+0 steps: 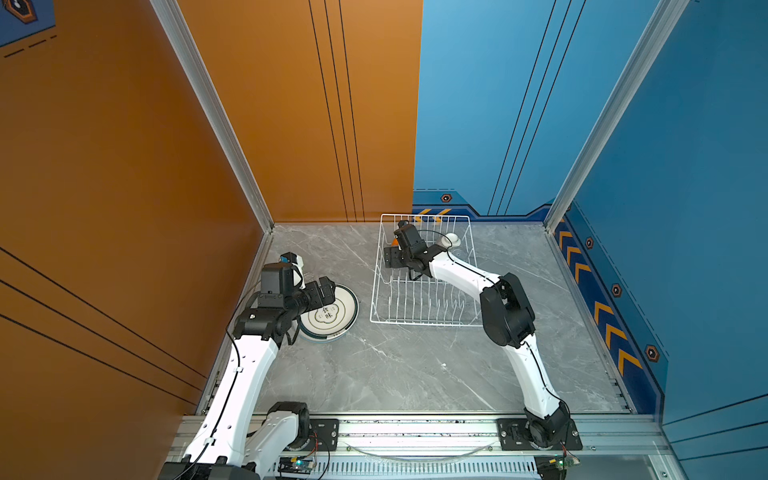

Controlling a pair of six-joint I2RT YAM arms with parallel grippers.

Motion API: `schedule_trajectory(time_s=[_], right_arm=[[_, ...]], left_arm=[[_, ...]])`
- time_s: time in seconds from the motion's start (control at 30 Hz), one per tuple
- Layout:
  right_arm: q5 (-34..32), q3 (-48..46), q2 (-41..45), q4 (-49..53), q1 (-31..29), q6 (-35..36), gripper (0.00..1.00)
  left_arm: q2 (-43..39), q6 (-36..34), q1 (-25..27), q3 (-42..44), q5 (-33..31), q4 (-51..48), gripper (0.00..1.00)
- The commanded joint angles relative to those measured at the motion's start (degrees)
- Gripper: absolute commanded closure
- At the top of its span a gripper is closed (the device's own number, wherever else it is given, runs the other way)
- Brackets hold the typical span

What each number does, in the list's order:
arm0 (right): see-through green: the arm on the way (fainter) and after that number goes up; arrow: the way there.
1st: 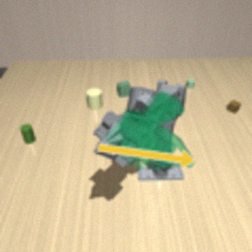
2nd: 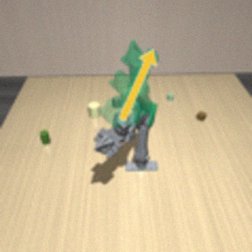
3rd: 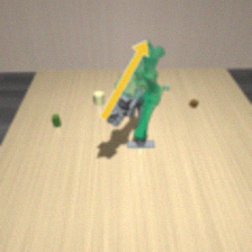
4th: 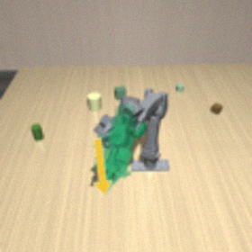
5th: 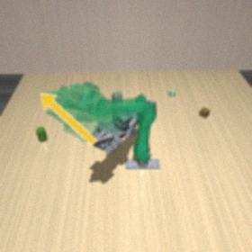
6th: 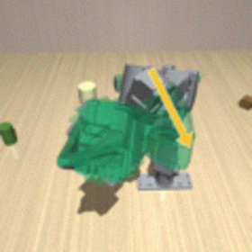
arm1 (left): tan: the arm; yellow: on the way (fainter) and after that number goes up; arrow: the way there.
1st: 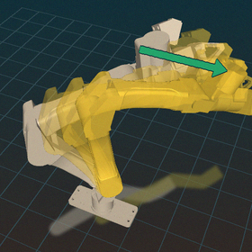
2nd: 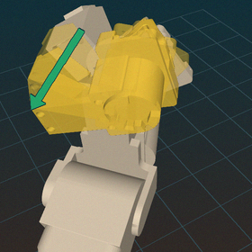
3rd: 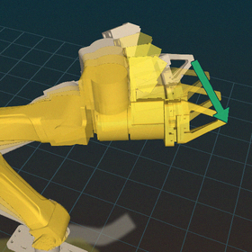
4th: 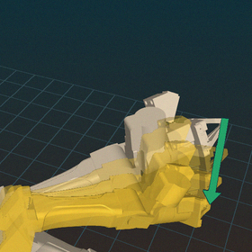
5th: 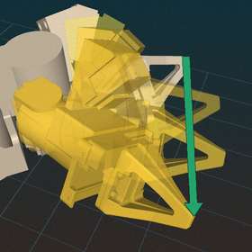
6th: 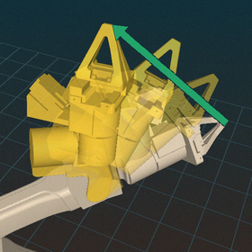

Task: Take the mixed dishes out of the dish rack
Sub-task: 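Grasp and lift an octagonal clear glass with the right gripper while the left reaches over, then close the left gripper on the glass beside the right gripper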

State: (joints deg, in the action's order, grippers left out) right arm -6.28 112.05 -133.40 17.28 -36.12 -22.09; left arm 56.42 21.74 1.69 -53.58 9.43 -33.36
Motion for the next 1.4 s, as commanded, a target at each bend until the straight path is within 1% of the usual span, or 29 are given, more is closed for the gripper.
schedule_trajectory(time_s=[0.0, 0.2, 0.23, 0.33, 0.37, 0.6, 0.8, 0.87, 1.03, 1.1, 1.13, 1.2, 1.27, 1.37], right_arm=[[-0.42, 1.11, -0.57, -0.38, 0.61, -0.59, 0.13], [-0.83, -0.05, 0.05, -0.25, 0.88, -0.88, 0.21], [-0.8, -0.37, 0.3, -0.27, 0.87, -1.17, 0.24], [-0.82, -1.45, 1.64, -0.34, 1.13, -2.39, 0.4], [-0.77, -1.75, 2.1, -0.33, 1.28, -2.88, 0.43], [-0.42, -4.55, 8.45, -0.39, 2.21, -3.96, 0.44], [0.75, -8.75, 17.53, -0.7, 2.9, -6.5, 0.44], [1.09, -12.09, 20.75, -1.42, 3.24, -7.84, 0.44], [4.14, -19.63, 29.14, -5.22, 4.77, -13.09, 0.45], [5.12, -22.81, 32.51, -6.76, 5.33, -15.36, 0.46], [5.31, -24.06, 33.88, -7.18, 5.51, -16.25, 0.46], [6.19, -26.26, 36.31, -7.29, 6.02, -18.54, 0.46], [7.39, -28.22, 38.49, -7.28, 6.45, -20.92, 0.46], [7.44, -31.86, 41.79, -8.59, 6.52, -24.27, 0.46]], left_arm=[[0.76, 0.14, 0.06, 0.08, -0.5, 1.36, 0.02], [1.32, 1.02, 0.66, 0.02, -0.11, 1.42, 0.02], [1.32, 1.15, 0.76, 0.0, -0.11, 1.46, 0.02], [1.02, 1.7, 1.11, 0.22, -0.02, 1.44, 0.02], [0.97, 1.94, 1.27, 0.22, 0.05, 1.46, 0.02], [0.2, 3.26, 3.97, 0.37, 0.84, 2.2, 0.02], [-0.35, 6.21, 8.98, 1.51, 0.19, 5.54, 0.02], [-0.39, 7.57, 10.85, 1.85, -0.39, 7.19, 0.02], [-0.16, 11.45, 16.13, 4.01, -0.98, 16.1, 0.02], [1.01, 12.88, 18.02, 4.5, 0.03, 20.63, 0.01], [1.8, 12.48, 18.85, 4.69, 1.78, 24.16, 0.0], [4.11, 10.87, 21.26, 3.86, 5.55, 30.0, 0.03], [6.31, 9.39, 24.02, 2.53, 5.5, 32.83, 0.05], [9.98, 7.5, 27.93, 0.85, 5.09, 37.53, 0.09]])
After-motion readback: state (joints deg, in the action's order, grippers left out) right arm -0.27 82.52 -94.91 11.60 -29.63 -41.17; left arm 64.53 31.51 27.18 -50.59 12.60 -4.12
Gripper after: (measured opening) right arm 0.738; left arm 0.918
